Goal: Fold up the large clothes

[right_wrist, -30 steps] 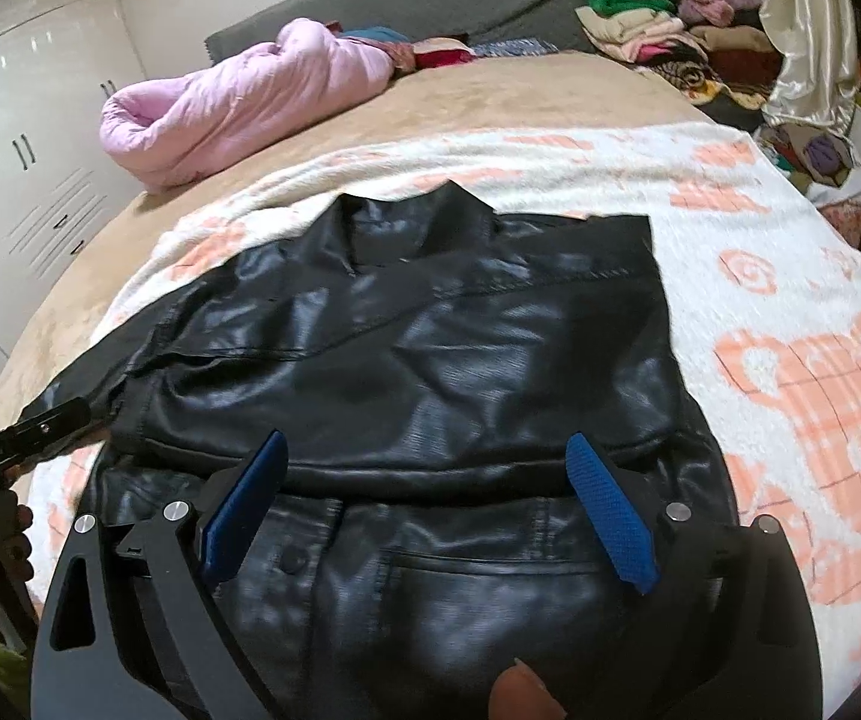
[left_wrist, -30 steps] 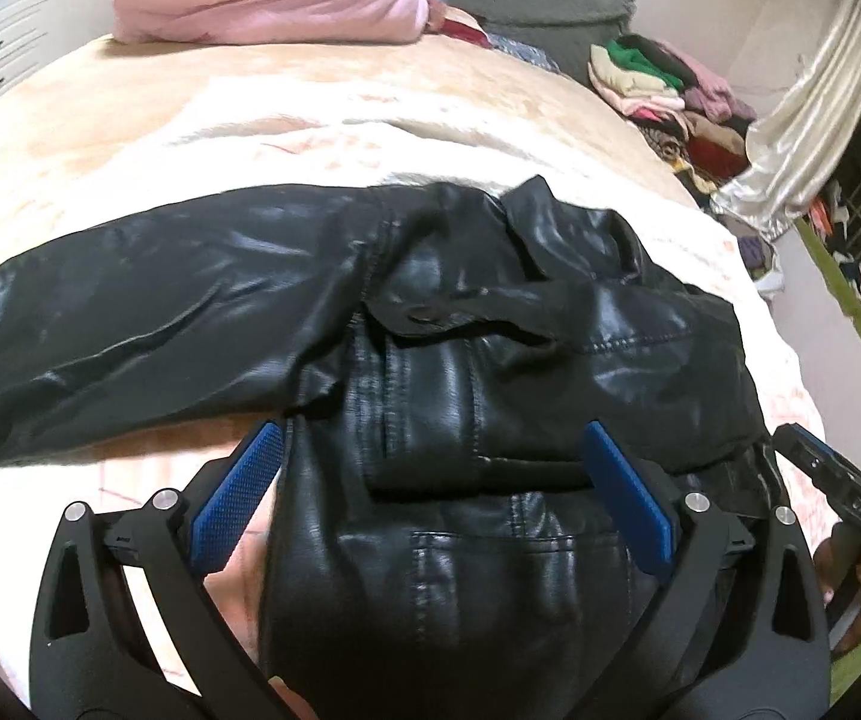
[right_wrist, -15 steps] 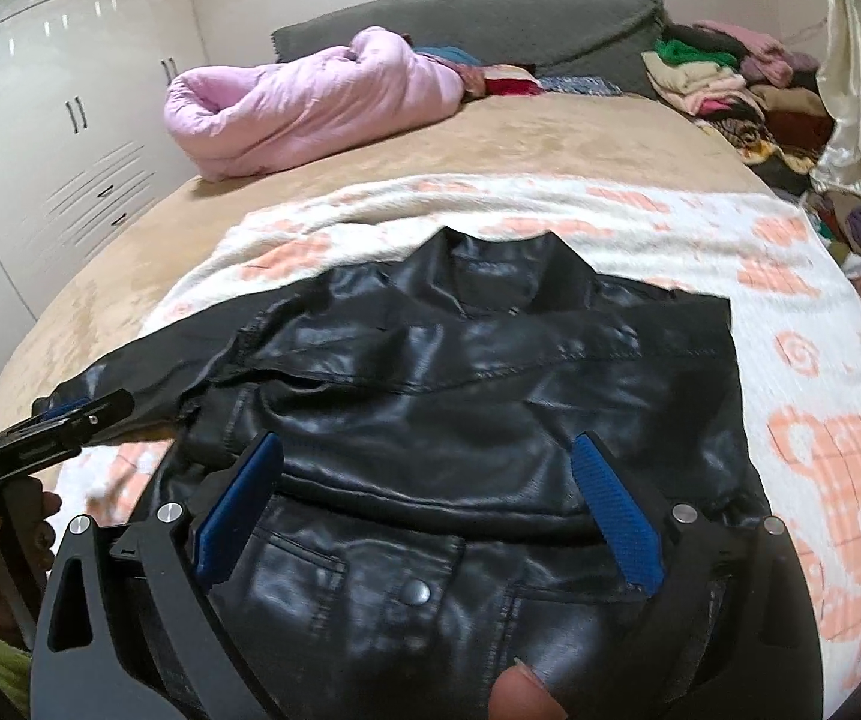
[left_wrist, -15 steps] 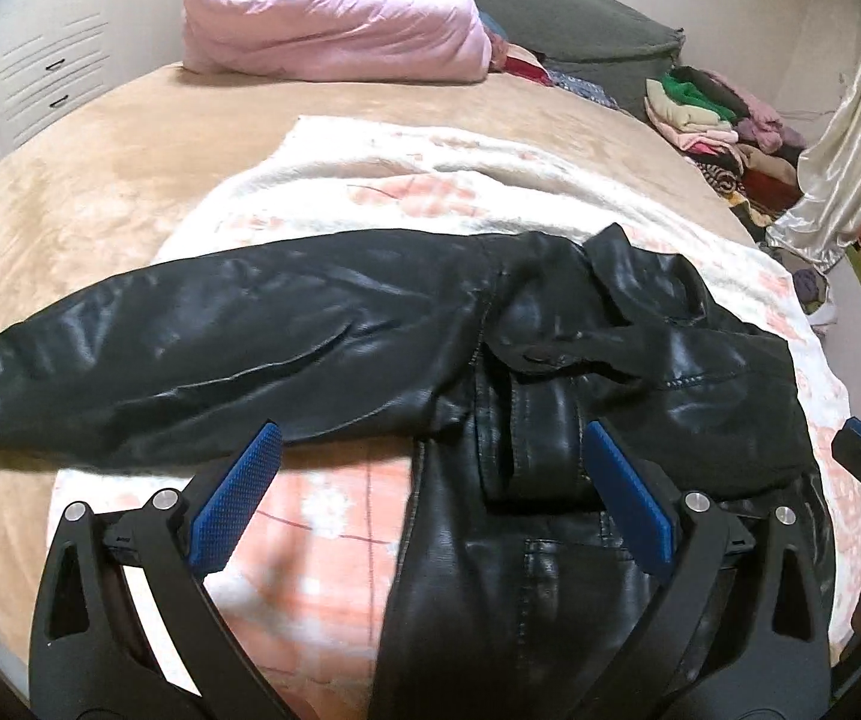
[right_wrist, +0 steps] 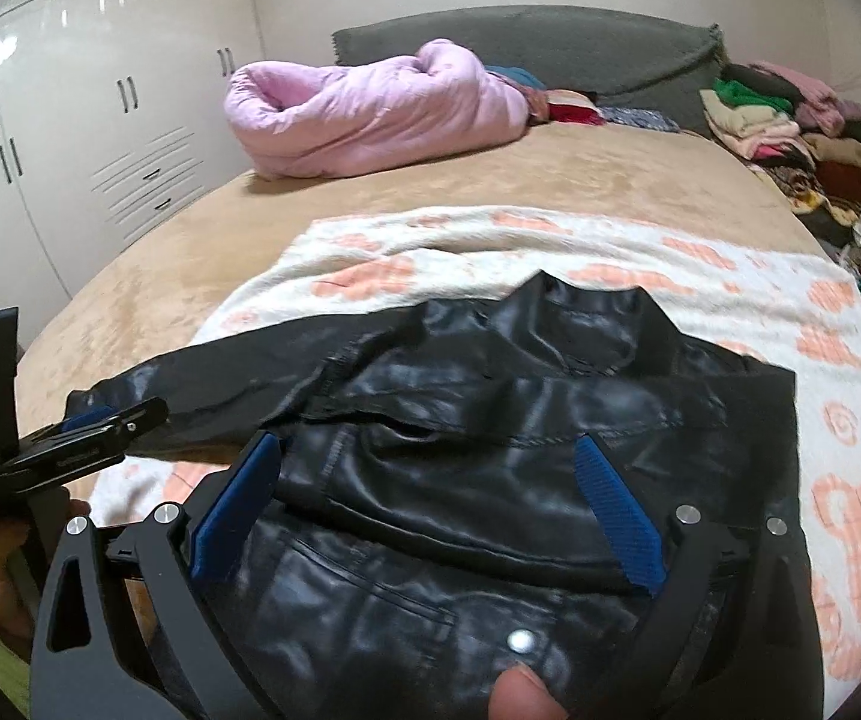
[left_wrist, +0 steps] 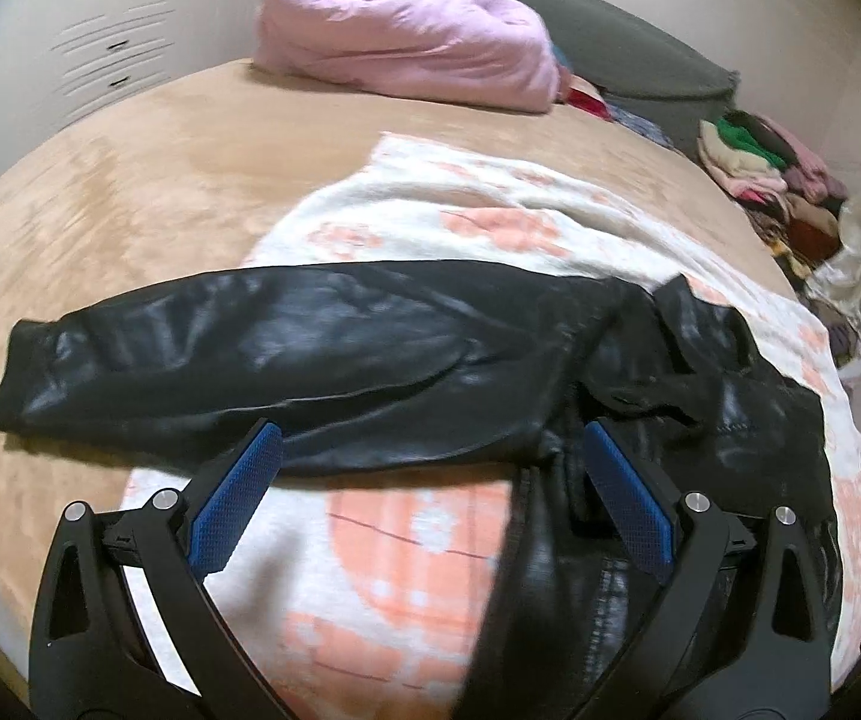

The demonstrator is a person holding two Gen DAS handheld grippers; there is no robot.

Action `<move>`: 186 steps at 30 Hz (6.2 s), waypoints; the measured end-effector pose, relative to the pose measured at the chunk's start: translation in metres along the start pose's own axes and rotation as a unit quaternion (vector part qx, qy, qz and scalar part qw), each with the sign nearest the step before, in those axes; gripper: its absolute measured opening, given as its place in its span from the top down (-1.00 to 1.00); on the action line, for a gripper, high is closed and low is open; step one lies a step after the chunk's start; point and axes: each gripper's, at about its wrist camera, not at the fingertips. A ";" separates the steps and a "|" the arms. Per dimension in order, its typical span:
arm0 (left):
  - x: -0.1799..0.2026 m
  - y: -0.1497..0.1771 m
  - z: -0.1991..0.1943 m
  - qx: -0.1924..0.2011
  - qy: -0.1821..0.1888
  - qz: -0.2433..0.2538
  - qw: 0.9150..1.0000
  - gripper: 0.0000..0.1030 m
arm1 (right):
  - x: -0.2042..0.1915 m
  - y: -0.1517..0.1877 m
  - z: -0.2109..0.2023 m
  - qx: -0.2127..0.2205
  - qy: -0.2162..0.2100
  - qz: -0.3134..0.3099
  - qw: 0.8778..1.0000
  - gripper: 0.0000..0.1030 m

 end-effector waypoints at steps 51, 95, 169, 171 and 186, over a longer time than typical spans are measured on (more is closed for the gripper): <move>-0.192 0.001 0.078 -0.077 -0.129 -0.320 0.936 0.52 | -0.067 0.000 0.120 -0.073 -0.089 -0.036 0.993 -0.91; -0.027 -0.042 -0.082 0.134 0.021 -0.124 0.983 0.99 | 0.071 0.035 -0.067 0.052 -0.019 0.105 0.993 -0.91; 0.284 0.112 -0.022 -0.036 0.236 0.302 0.923 -0.73 | 0.237 0.117 -0.132 0.094 -0.022 0.334 0.938 -0.91; 0.277 0.112 -0.028 -0.034 0.238 0.301 0.923 -0.73 | 0.228 0.111 -0.116 0.071 -0.022 0.331 0.941 -0.90; 0.161 0.027 -0.010 -0.016 0.159 0.153 0.975 -0.81 | 0.206 0.091 -0.039 0.012 -0.007 0.287 0.958 0.49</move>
Point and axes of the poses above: each gripper's, at about its wrist camera, not at the fingertips, and z roughly the way its jaws point, x to its right, y to its underside, and after that the axes turned 13 degrees about -y, right-handed
